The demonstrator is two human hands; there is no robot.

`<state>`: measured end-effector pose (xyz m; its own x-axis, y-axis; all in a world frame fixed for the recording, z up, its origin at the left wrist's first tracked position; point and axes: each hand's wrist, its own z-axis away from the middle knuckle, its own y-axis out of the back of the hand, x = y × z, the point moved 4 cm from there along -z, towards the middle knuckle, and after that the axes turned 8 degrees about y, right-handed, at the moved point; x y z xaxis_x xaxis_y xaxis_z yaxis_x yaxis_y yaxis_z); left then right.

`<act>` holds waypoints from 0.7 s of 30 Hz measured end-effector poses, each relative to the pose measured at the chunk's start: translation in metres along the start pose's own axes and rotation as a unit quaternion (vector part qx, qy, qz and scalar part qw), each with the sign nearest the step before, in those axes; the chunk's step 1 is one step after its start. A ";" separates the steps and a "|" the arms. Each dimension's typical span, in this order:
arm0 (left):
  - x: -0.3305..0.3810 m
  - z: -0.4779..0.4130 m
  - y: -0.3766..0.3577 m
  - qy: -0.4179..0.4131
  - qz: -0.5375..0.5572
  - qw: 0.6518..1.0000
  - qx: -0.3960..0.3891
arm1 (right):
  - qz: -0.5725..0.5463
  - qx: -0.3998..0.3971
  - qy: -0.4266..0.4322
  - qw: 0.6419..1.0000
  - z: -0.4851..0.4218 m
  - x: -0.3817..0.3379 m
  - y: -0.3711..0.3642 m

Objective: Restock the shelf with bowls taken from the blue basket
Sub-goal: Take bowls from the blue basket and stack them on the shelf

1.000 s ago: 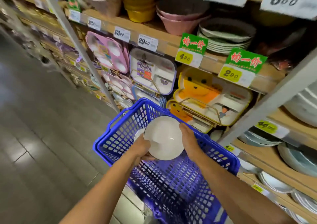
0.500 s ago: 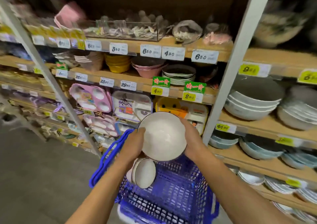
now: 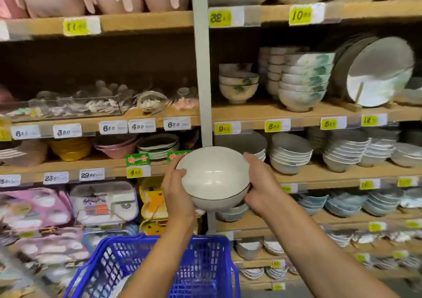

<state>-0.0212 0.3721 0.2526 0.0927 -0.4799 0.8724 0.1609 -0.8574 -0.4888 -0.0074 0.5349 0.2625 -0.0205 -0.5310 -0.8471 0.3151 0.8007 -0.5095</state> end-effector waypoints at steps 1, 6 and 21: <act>0.001 0.001 -0.014 0.011 0.015 1.000 -0.005 | 0.007 0.003 0.009 1.000 -0.002 -0.012 0.007; 0.003 0.000 -0.099 0.046 0.042 0.998 -0.029 | 0.054 -0.036 0.064 0.996 -0.022 -0.081 0.041; 0.006 -0.051 -0.220 0.037 0.024 0.999 0.007 | 0.095 -0.113 0.112 0.983 -0.124 -0.174 0.062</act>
<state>-0.1059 0.5482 0.3652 0.0280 -0.5331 0.8456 0.1727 -0.8306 -0.5294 -0.1021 0.7116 0.3597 -0.1984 -0.3110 -0.9295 0.1162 0.9342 -0.3374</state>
